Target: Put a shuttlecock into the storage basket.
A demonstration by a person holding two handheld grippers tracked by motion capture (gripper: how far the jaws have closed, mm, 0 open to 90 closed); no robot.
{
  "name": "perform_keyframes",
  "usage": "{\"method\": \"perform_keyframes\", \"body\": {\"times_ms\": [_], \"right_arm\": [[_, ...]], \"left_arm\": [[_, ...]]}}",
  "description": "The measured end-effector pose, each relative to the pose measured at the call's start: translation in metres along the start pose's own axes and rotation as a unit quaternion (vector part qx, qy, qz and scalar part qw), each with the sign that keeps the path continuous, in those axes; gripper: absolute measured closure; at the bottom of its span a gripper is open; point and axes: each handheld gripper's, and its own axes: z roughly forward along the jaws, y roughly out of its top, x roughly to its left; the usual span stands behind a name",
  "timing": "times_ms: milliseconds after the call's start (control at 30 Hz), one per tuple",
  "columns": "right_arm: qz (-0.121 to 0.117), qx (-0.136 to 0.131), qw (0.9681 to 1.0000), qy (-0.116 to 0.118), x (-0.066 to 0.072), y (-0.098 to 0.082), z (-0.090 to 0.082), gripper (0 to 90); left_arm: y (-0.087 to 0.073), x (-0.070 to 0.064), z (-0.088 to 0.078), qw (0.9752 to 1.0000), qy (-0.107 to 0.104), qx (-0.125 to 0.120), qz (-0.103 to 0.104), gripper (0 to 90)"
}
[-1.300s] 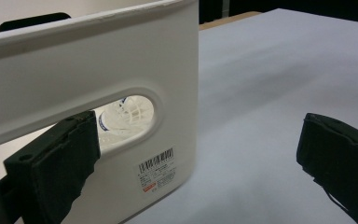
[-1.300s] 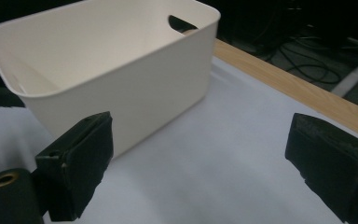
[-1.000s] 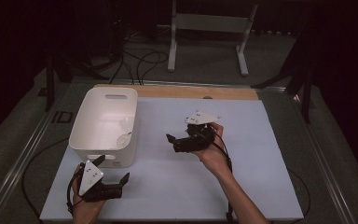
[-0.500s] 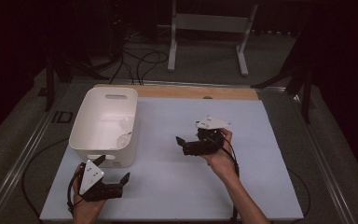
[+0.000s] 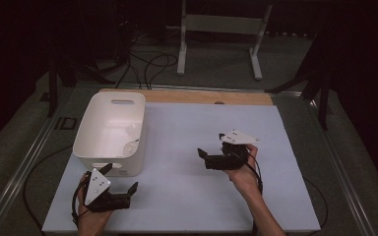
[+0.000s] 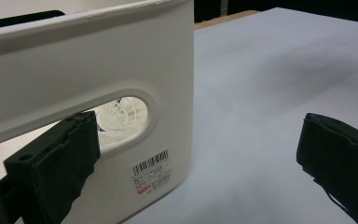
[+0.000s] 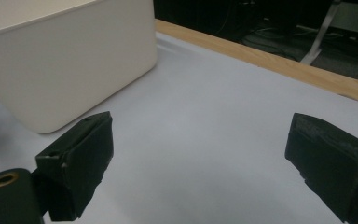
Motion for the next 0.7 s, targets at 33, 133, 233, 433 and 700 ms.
{"method": "perform_keyframes", "body": {"times_ms": [33,133,233,433,700], "right_arm": [[0.000,-0.003,1.0000,-0.001,-0.001,-0.001,-0.001,7.8],[0.002,-0.003,1.0000,-0.005,-0.003,-0.005,-0.005,7.8],[-0.001,-0.010,0.9999,-0.009,-0.006,-0.010,-0.008,7.8],[0.008,-0.011,0.9998,-0.017,-0.013,-0.019,-0.014,7.8],[0.015,-0.020,0.9993,-0.029,-0.018,-0.030,-0.027,7.8]], "left_arm": [[0.000,0.000,0.000,1.0000,0.000,0.000,0.000,0.1],[0.000,0.000,0.000,1.0000,0.000,0.000,0.000,0.1],[0.000,0.000,0.000,1.0000,0.000,0.001,0.001,0.1],[0.000,0.001,0.000,1.0000,0.000,0.001,0.001,0.1],[-0.001,0.003,0.001,1.0000,0.002,0.002,-0.004,0.1]]}}
